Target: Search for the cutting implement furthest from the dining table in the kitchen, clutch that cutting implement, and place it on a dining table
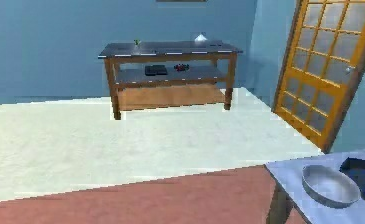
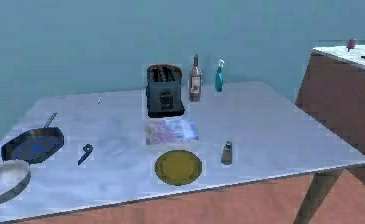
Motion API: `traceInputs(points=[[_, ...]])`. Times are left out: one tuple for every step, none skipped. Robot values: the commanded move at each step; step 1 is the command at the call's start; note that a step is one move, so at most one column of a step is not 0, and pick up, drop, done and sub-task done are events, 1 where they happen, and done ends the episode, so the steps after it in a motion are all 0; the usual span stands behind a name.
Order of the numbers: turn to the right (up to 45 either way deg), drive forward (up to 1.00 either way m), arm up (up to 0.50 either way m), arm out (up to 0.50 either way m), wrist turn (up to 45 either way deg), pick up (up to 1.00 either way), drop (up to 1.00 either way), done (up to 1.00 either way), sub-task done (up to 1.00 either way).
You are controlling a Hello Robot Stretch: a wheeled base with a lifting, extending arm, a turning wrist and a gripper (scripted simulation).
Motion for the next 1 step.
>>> traceInputs(points=[[-45.0,0.0,0.0,0.0,0.0,0.0,0.0,0.0,0.0]])
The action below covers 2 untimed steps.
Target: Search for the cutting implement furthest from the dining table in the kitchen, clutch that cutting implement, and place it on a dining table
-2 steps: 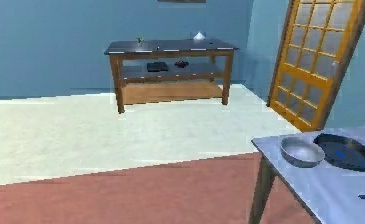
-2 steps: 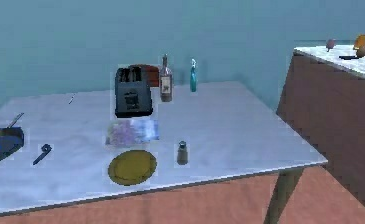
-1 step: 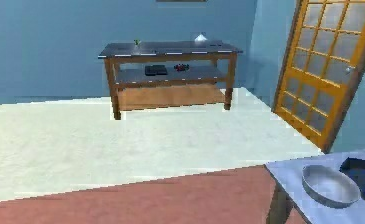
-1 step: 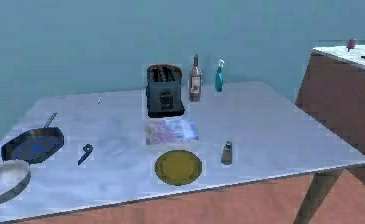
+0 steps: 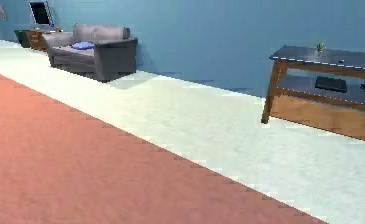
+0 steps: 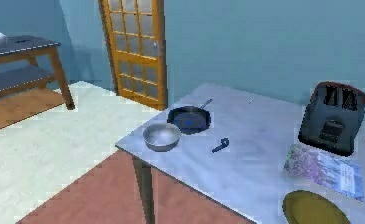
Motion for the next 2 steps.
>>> traceInputs(points=[[-45.0,0.0,0.0,0.0,0.0,0.0,0.0,0.0,0.0],[-9.0,0.0,0.0,0.0,0.0,0.0,0.0,0.0,0.0]])
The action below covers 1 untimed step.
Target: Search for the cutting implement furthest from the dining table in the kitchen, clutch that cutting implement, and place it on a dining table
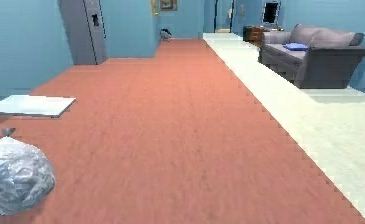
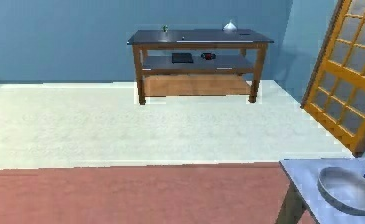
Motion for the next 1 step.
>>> traceInputs(points=[[0.0,0.05,0.0,0.0,0.0,0.0,0.0,0.0,0.0]])
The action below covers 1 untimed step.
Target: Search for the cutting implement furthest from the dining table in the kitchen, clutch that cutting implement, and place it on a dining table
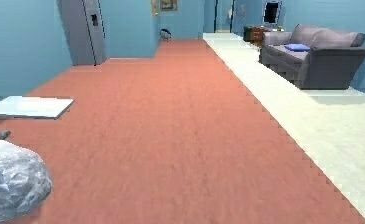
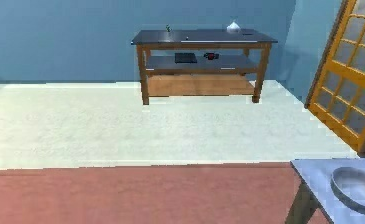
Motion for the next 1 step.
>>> traceInputs(points=[[-45.0,0.0,0.0,0.0,0.0,0.0,0.0,0.0,0.0]])
